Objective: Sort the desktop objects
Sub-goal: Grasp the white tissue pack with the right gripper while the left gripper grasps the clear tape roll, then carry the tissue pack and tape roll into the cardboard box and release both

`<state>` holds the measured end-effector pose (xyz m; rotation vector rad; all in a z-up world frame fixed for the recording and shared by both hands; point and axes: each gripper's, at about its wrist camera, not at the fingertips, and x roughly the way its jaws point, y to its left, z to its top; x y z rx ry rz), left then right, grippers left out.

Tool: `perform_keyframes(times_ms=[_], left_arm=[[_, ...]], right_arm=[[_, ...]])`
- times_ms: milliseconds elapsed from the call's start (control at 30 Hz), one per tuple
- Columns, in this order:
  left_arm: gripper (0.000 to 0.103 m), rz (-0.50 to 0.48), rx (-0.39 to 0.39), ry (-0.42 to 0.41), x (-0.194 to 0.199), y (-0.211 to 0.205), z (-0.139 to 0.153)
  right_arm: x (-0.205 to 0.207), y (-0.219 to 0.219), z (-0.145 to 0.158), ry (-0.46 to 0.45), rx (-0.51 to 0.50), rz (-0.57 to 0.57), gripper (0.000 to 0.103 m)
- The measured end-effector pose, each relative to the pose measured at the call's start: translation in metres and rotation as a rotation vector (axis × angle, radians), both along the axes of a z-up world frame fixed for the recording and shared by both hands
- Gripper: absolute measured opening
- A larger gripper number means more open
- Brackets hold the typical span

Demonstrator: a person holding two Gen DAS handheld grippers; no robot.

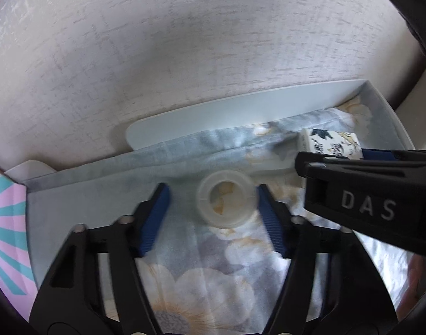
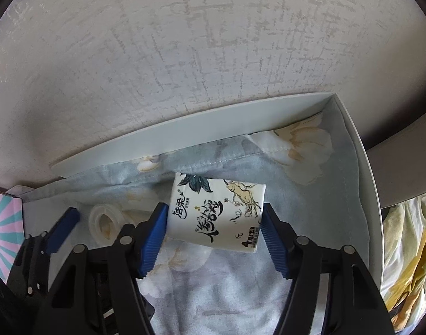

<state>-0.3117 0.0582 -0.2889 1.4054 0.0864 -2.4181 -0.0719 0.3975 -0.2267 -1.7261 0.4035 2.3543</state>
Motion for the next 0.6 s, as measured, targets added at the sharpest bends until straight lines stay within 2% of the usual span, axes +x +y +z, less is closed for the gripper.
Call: perform_keyframes(times_ms=[33, 267, 600], left_arm=[[0.04, -0.006, 0.001, -0.001, 0.0, 0.003, 0.001], [0.04, -0.007, 0.01, 0.039, 0.008, 0.006, 0.018], [0.04, -0.007, 0.058, 0.123, 0.029, 0.002, 0.077]], right_arm=[[0.003, 0.002, 0.0, 0.002, -0.002, -0.008, 0.06], [0.029, 0.017, 0.014, 0.033, -0.017, -0.04, 0.06], [0.079, 0.019, 0.057, 0.101, 0.014, -0.035, 0.06]])
